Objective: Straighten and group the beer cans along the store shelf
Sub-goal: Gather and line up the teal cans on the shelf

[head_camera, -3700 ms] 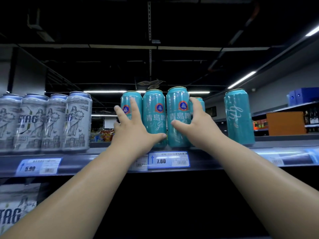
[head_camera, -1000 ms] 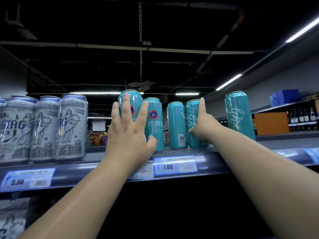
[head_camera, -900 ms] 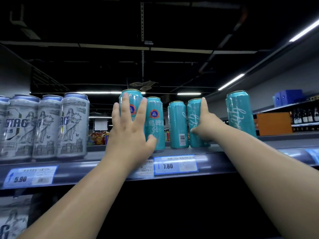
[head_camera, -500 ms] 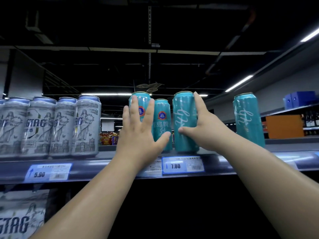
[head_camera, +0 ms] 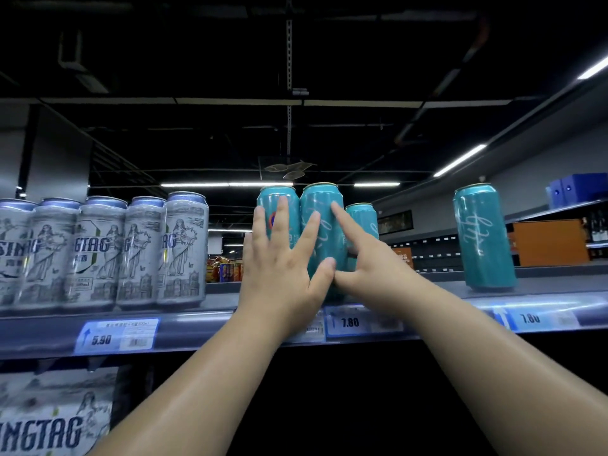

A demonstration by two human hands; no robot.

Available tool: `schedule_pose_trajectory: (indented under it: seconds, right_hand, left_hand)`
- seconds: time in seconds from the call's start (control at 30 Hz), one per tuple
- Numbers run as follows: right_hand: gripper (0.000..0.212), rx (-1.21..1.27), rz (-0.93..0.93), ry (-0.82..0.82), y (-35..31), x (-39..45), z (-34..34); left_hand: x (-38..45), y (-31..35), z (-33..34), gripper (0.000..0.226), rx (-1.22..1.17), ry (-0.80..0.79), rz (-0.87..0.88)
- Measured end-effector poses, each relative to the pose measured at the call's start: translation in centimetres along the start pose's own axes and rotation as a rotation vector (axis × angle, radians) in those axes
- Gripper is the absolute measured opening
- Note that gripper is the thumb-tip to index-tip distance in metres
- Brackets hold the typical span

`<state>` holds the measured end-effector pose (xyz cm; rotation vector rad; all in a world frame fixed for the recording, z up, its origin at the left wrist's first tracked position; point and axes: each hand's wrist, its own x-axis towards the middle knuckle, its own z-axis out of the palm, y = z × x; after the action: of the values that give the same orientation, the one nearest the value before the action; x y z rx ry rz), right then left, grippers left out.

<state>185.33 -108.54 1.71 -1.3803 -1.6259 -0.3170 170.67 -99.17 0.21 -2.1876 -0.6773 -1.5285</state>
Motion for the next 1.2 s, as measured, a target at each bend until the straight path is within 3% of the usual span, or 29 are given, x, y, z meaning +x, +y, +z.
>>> schedule_pose_trajectory:
  seconds: [0.1,0.23,0.37,0.53,1.2]
  right_hand:
    - [0.097,0.156,0.029,0.005,1.1,0.2,-2.0]
    - [0.106,0.020,0.160,0.139,2.4,2.4,-4.1]
    - [0.124,-0.125,0.328,0.053,3.7,5.1,-4.8]
    - [0.132,-0.069,0.432,0.002,4.9,6.6,-4.2]
    - [0.110,-0.108,0.198,-0.013,3.0,2.5,-4.3]
  left_hand:
    - [-0.3,0.2,0.0,0.074,0.080,0.030,0.034]
    - [0.1,1.0,0.2,0.079,0.253,0.043,0.036]
    - [0.3,2.1,0.7,0.083,0.250,0.026,-0.024]
    - [-0.1,1.9,0.8,0.083,0.237,0.016,-0.019]
    - [-0.2,2.0,0.6,0.082,0.248,-0.031,-0.005]
